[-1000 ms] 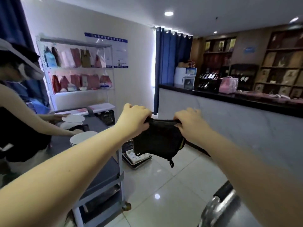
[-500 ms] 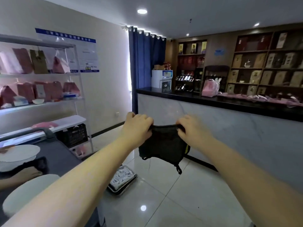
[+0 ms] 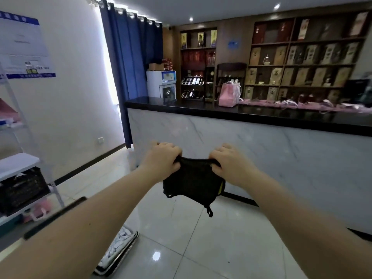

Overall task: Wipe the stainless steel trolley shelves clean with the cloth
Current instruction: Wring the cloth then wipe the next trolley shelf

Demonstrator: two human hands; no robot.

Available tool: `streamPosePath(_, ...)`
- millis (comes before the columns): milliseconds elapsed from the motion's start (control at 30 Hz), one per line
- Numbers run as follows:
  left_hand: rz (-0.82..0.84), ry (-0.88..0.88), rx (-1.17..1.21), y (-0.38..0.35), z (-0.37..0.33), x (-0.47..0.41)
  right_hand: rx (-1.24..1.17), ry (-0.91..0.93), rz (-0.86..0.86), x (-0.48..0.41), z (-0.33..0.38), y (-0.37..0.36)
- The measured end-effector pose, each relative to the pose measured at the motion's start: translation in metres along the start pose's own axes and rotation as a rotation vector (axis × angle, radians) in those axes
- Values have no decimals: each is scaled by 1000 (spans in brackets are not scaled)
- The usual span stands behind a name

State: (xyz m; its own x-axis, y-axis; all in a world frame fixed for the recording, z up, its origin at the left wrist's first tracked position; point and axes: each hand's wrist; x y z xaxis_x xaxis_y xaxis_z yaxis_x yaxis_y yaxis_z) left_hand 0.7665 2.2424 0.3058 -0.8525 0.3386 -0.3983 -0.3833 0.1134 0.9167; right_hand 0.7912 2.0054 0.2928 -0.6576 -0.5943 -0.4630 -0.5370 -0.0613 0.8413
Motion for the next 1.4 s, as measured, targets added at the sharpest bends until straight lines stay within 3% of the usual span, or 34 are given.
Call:
streamPosePath(267, 32, -296, 110, -117, 21, -189, 155, -211, 131, -46, -118, -100)
streamPosePath(533, 75, -524, 373, -227, -64, -382, 323, -467, 255, -27, -278, -170)
streamPosePath(933, 66, -874, 604, -316, -326, -637, 469, -853, 351, 81, -557, -186)
streamPosePath(1133, 101, -1096, 632, -379, -481, -711, 544, -1073, 548, 170, -647, -204)
streamPosePath(1400, 204, -1521, 764, -424, -749, -749, 613, -1607, 480, 333, -720, -203)
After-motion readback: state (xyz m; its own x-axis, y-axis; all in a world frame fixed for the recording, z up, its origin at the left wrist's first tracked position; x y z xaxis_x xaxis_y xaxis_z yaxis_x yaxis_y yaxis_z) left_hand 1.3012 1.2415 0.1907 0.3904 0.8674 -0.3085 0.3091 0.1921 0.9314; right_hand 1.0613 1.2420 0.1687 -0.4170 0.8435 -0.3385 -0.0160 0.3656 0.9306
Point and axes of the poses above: each hand's wrist, its own x-axis away from the middle knuckle, its own y-axis out of the back of the hand, z = x × y, and after that the axes turned 12 degrees about x, right-handed
